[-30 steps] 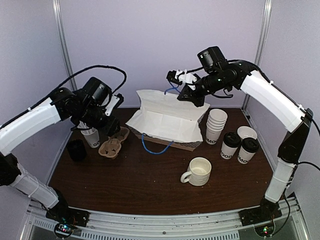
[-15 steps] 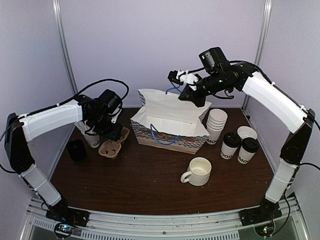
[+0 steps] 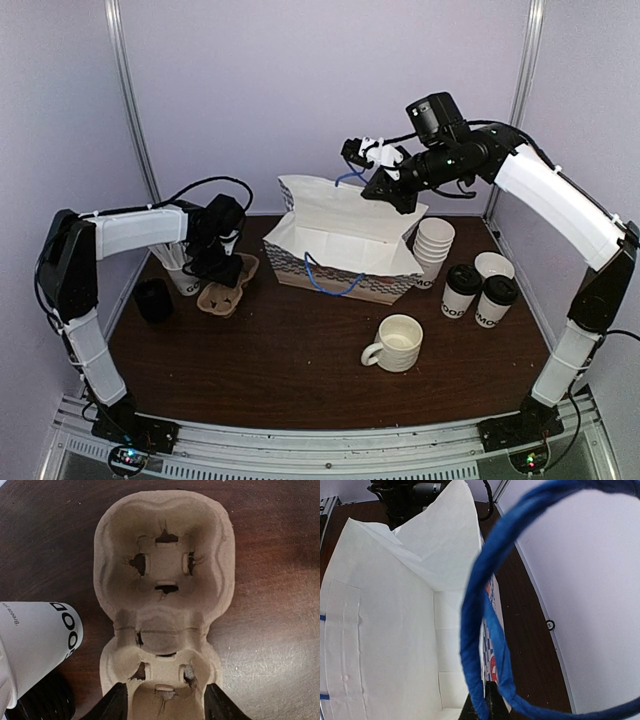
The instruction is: Pack the takeout coffee
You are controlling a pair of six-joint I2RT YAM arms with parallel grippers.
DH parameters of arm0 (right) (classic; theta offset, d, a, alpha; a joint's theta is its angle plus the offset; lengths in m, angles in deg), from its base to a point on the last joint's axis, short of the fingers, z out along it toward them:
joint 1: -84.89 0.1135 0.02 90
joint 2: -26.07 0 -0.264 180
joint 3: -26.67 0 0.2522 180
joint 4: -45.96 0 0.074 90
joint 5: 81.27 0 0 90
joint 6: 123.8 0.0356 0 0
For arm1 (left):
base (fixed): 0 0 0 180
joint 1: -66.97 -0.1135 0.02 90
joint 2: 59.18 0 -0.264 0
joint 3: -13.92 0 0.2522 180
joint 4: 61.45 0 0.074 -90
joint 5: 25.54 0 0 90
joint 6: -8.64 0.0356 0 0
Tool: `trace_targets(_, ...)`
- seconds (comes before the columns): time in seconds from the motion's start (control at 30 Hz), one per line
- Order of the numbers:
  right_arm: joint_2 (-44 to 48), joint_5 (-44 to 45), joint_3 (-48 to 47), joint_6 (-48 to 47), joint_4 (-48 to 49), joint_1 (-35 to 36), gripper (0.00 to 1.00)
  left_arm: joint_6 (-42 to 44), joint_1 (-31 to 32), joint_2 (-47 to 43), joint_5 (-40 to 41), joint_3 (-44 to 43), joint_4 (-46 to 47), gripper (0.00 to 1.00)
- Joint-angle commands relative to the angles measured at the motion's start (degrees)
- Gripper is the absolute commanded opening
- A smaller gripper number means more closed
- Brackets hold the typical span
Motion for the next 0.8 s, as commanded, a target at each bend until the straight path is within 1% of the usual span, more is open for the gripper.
trace_targets(0.0, 1.71, -0.57, 0.10, 0.78, 1.39, 0.48, 0.00, 1.68, -1.33, 2.54, -2.29, -3.35, 2.66, 0.52)
trace_targets(0.3, 1.80, -0.65, 0.70, 0.72, 1.39, 0.68, 0.00, 2.55, -2.60, 6.53, -2.68, -5.93, 2.40, 0.49)
trace_targets(0.43, 1.80, -0.76, 0.97, 0.72, 1.56, 0.69, 0.00, 2.60, -3.00, 7.54, -1.80, -5.88, 2.56, 0.52)
trace_targets(0.57, 1.54, -1.15, 0.85, 0.79, 1.56, 0.69, 0.00, 2.60, -3.46, 8.83, -2.79, -5.71, 3.22, 0.52)
trace_targets(0.77, 1.36, -1.25, 0.71, 0.89, 1.39, 0.79, 0.00, 2.66, -3.81, 10.15, -2.66, -5.50, 3.65, 0.49)
